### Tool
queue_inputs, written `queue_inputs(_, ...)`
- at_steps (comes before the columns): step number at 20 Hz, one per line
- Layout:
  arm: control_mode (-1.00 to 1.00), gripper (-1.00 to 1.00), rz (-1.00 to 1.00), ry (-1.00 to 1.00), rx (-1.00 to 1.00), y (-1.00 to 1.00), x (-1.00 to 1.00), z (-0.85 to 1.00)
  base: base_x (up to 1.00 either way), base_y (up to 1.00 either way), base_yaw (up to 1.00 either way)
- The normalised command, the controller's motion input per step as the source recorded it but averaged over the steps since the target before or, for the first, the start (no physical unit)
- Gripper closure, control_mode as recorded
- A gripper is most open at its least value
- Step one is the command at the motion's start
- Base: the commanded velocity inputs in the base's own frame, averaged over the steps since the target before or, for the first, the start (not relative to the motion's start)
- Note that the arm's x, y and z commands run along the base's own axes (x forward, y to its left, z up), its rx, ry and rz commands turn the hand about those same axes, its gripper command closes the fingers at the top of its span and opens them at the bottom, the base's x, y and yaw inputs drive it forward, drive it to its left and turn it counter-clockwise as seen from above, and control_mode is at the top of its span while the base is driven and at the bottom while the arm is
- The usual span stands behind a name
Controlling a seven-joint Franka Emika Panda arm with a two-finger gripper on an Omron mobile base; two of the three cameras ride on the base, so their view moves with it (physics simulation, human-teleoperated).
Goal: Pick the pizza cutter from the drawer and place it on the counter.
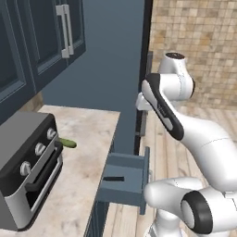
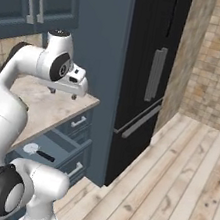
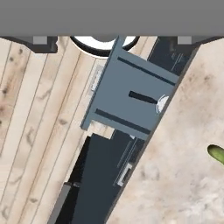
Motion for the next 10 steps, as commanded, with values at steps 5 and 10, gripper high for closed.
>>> queue_inputs(5,-1.0,-1.0,-0.45,0.1,0.0,0.0,0.0,-0.18,0.0,0.0,0.0)
queue_inputs(10,-1.0,-1.0,-0.3,0.12,0.01,-0.06,0.03,-0.57,0.0,0.0,0.0)
